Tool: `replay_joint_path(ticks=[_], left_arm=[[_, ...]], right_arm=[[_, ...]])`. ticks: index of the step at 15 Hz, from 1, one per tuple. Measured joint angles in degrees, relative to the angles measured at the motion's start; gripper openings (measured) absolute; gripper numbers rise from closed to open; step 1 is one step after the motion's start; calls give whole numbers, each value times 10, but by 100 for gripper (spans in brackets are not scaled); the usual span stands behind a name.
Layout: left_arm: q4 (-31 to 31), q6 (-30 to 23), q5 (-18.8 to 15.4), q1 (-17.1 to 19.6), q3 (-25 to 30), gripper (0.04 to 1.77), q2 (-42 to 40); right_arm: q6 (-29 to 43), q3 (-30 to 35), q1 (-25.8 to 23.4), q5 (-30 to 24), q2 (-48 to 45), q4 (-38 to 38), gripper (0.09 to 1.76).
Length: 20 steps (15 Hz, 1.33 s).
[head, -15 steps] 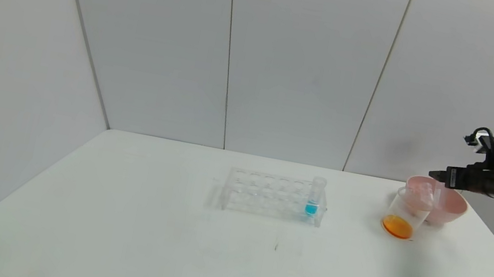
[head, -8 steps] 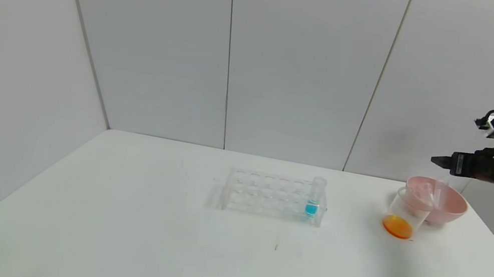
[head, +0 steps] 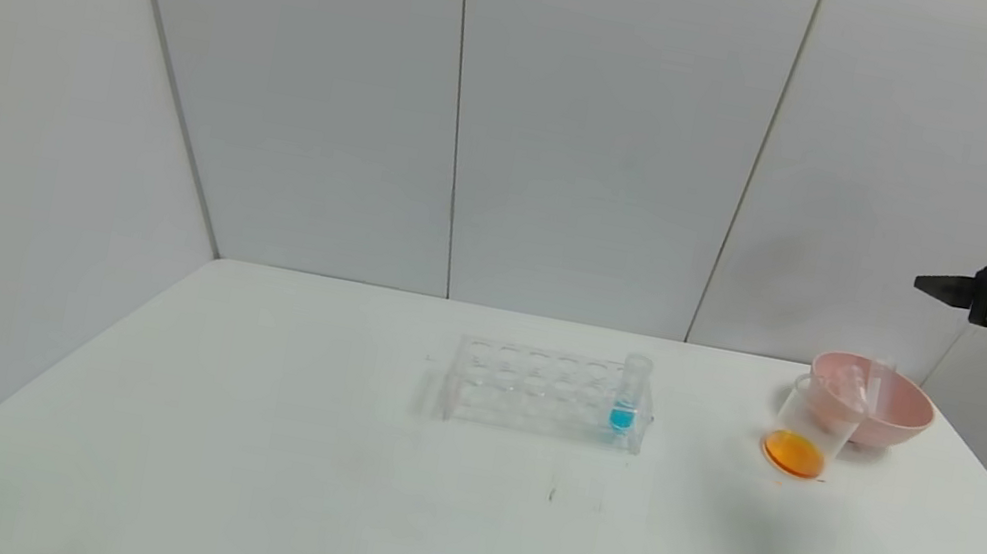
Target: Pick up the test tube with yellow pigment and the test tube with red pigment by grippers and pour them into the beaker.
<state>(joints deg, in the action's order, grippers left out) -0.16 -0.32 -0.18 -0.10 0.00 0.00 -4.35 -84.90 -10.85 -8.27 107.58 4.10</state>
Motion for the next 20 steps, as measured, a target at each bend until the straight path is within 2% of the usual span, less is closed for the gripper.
replay_joint_path(ticks=[7, 14, 20], left_arm=[[0, 0, 0, 0, 0, 176, 0], [0, 0, 0, 0, 0, 176, 0], [0, 0, 0, 0, 0, 176, 0]], right_arm=[[18, 173, 42, -19, -272, -8, 170], [20, 346, 73, 43, -555, -12, 170], [16, 414, 84, 102, -772, -86, 170]])
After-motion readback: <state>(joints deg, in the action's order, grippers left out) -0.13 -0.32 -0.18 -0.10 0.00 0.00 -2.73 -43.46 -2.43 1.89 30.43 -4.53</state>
